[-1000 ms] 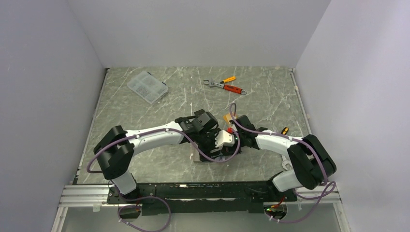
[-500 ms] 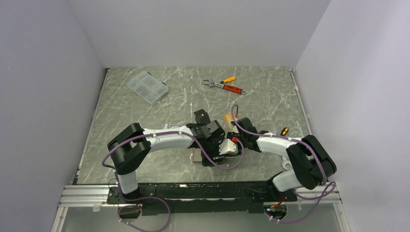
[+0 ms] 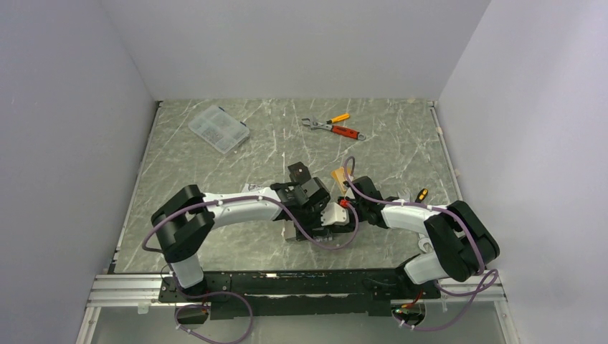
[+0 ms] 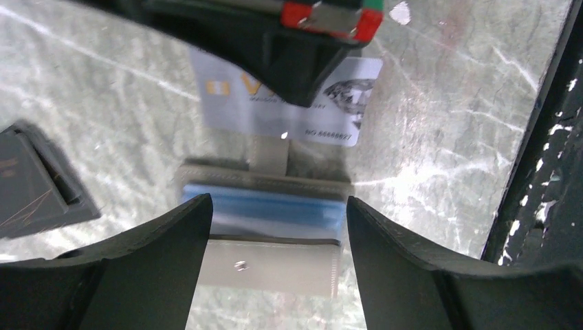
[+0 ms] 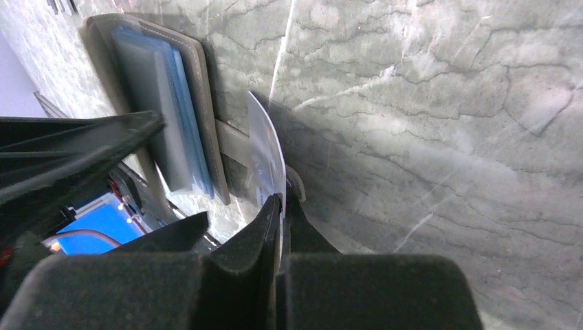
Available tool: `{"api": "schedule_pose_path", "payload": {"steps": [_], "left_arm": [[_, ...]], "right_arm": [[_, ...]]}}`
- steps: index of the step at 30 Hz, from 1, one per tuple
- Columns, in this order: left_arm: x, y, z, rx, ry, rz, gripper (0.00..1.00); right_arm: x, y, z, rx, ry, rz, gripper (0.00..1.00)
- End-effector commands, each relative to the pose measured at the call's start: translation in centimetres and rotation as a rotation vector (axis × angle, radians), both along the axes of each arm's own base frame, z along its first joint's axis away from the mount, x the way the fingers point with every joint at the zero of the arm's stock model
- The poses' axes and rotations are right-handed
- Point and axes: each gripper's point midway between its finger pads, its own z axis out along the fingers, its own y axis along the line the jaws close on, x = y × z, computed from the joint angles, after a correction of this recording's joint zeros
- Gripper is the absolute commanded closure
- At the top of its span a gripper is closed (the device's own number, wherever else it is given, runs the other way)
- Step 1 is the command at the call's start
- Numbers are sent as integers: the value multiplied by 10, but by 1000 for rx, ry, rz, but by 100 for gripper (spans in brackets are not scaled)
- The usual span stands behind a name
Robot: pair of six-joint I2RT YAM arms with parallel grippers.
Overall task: Put the credit cards into the card holder
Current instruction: Open the card holder at the center of the board.
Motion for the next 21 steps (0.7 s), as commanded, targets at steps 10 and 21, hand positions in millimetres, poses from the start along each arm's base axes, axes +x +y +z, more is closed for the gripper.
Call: {"api": "schedule_pose_path", "payload": {"steps": [10,21], "left_arm": [[27,45,42,0,-114,90,24],[40,105,13,84,-102,249,26]], "right_arm": [[-28,-48,-47,-264,98,-41,100],[-26,-53,-41,-286,76,-63,100]]}}
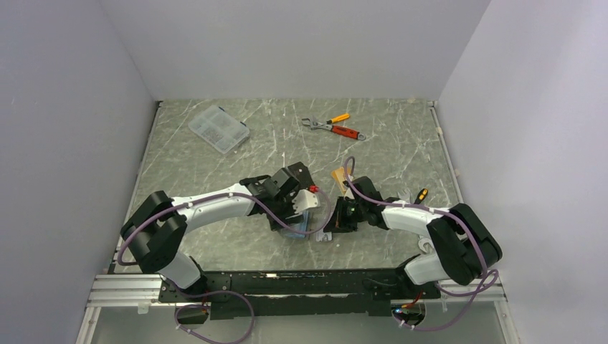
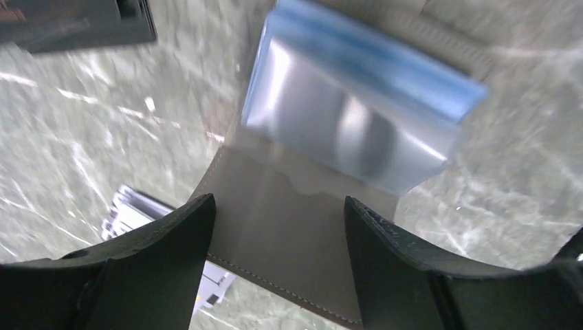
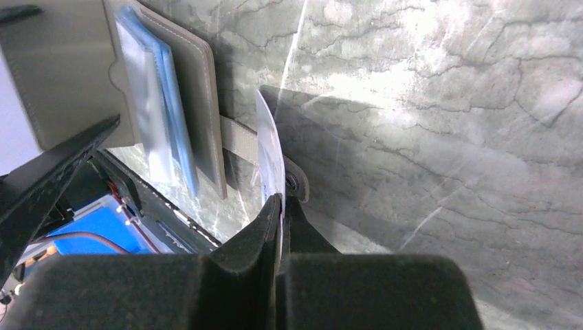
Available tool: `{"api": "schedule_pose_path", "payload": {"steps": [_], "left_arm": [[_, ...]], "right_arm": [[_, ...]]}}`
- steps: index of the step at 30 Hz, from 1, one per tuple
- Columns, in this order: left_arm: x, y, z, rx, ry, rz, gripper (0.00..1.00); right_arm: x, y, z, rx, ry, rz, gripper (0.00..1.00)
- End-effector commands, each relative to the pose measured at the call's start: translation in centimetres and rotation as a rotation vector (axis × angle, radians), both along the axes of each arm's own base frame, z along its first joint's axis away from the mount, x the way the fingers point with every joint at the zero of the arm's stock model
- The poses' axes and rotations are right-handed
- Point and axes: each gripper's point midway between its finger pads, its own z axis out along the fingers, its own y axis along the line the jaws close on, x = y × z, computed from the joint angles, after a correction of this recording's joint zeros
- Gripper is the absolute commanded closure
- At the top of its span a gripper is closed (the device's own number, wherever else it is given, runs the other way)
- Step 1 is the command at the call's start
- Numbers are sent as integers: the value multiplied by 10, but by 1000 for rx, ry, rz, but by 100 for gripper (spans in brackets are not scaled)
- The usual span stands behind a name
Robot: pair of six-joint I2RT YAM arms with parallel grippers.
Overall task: Put the credit cards into the card holder
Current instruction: Open the card holder at the center of the board.
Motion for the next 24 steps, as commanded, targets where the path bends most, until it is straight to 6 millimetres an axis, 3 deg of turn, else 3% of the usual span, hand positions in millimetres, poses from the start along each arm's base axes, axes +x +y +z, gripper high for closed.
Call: {"api": "schedule_pose_path", "payload": {"steps": [1,7,11,18,24], "left_arm": [[2,23,-4,30,-8,58,26],[12,30,-18,15,-16,57,27],[8,21,-10,-71,8,0,27],[6,12,-9,-78,49,-23,28],[4,15,-13,-65,60,-20,30]], "right_arm": [[-25,-52,-44,-279,85,-55,100],[-21,-51,-38,-281,73,-58,100],[-16,-46,-25,-241,32,-54,100],[12,-22,33,-110,-125,-43,100],[21,4,73,38,-206,16,100]]}}
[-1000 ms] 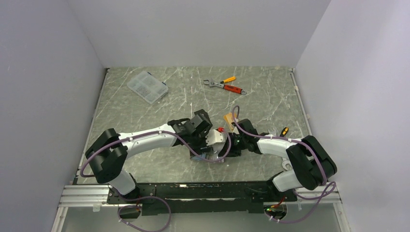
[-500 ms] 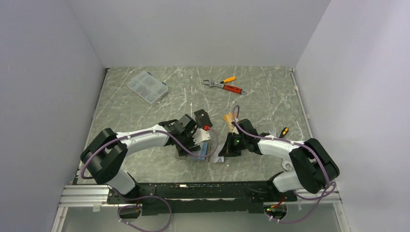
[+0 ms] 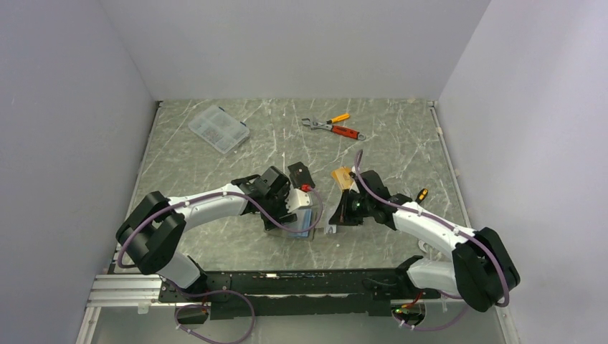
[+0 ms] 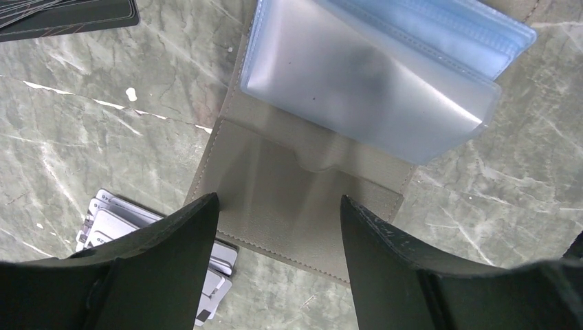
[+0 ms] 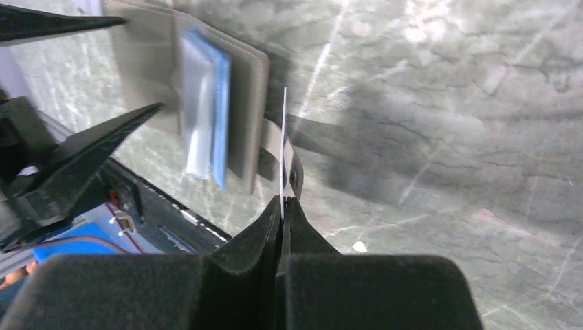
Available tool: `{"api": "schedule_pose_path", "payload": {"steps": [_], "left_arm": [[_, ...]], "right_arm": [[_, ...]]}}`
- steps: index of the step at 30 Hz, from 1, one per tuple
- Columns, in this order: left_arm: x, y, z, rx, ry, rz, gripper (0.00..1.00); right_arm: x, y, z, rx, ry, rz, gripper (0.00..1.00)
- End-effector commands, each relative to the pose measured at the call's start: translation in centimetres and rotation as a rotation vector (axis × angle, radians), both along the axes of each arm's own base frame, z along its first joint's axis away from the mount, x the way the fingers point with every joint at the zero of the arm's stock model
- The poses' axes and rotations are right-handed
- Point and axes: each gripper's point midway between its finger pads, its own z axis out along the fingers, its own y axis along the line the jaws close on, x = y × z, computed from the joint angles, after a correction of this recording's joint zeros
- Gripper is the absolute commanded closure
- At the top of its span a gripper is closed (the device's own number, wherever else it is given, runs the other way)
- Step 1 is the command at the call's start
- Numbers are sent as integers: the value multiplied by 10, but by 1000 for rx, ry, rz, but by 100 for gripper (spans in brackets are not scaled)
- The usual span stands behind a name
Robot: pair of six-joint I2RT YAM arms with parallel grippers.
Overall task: Put the credit cards into the card holder
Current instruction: Open the card holder at the center of the board.
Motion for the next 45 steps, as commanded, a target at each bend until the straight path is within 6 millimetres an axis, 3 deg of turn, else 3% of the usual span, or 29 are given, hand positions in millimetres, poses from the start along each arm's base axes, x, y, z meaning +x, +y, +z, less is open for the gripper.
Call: {"api": "schedule_pose_path", "payload": {"steps": [1,13,24,40,45], "left_arm": [[1,-8,5,-20,5,-23,30],[2,-10,13,-38,-3,-16,32],[1,-7,18,-44,-18,-10,34],[-2,-1,10,-29,-21,-14,36],[-2,-1,11,-31,-21,-18,37]], "right_arm": [[11,22,38,107,-92,65,100],[2,63,56,172,-146,221,100],[-16,61,9,116,-6,261,100],[-28,61,-17,108,94,286,100],[-23,67,-13,120,86,296,100]]}}
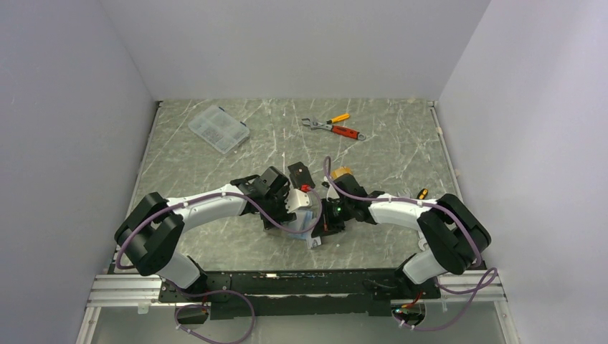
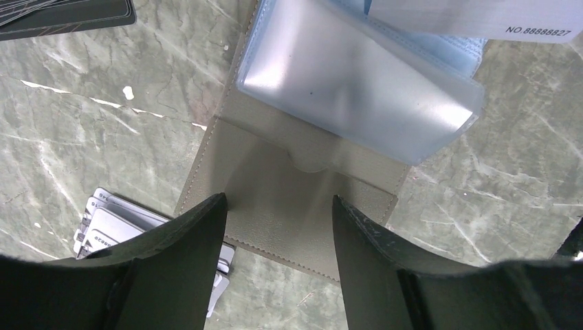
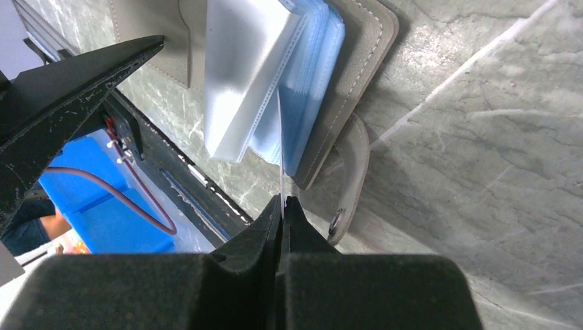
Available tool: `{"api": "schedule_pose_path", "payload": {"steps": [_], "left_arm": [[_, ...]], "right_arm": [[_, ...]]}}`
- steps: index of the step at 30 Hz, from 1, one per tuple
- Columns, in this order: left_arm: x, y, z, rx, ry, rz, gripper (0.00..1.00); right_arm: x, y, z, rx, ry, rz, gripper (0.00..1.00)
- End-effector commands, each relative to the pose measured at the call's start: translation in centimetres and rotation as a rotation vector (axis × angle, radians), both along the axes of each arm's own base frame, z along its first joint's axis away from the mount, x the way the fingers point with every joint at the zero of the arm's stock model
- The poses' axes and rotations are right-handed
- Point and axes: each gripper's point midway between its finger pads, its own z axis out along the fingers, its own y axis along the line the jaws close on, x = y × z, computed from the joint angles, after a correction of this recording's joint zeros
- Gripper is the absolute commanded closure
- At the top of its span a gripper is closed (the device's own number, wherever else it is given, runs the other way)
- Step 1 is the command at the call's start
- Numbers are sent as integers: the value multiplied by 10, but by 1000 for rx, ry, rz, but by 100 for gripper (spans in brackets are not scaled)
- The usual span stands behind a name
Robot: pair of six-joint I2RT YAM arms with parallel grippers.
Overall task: Put the credit cards into the card holder
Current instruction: Open the card holder at the center of the board.
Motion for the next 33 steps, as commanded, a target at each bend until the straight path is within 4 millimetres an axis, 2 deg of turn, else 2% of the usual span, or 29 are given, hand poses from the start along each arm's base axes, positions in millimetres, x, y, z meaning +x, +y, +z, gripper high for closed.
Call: {"api": "schedule_pose_path", "payload": {"steps": [1,9,14,21,27,33], "left_arm": [[-1,-2,10,-29,-25,-18,37],[-1,-4,28,-68,-31,-49,39],[-1,-2,37,-88,-19,-52,39],[6,11,47,-113,-13,-31,39],[12,20,59,-132,-32,-23,40],[17,23,63,-160,-12,2,40]], "right_arm": [[8,10,10,38,-42,27,100],[20,28,38,110,-116,64,100],[21,41,43,127,-128,94,100],[23,58,51,148,-149,134,100],[26,76,52,159,-151,178,100],[25,84,37,141,-122,202,100]]}}
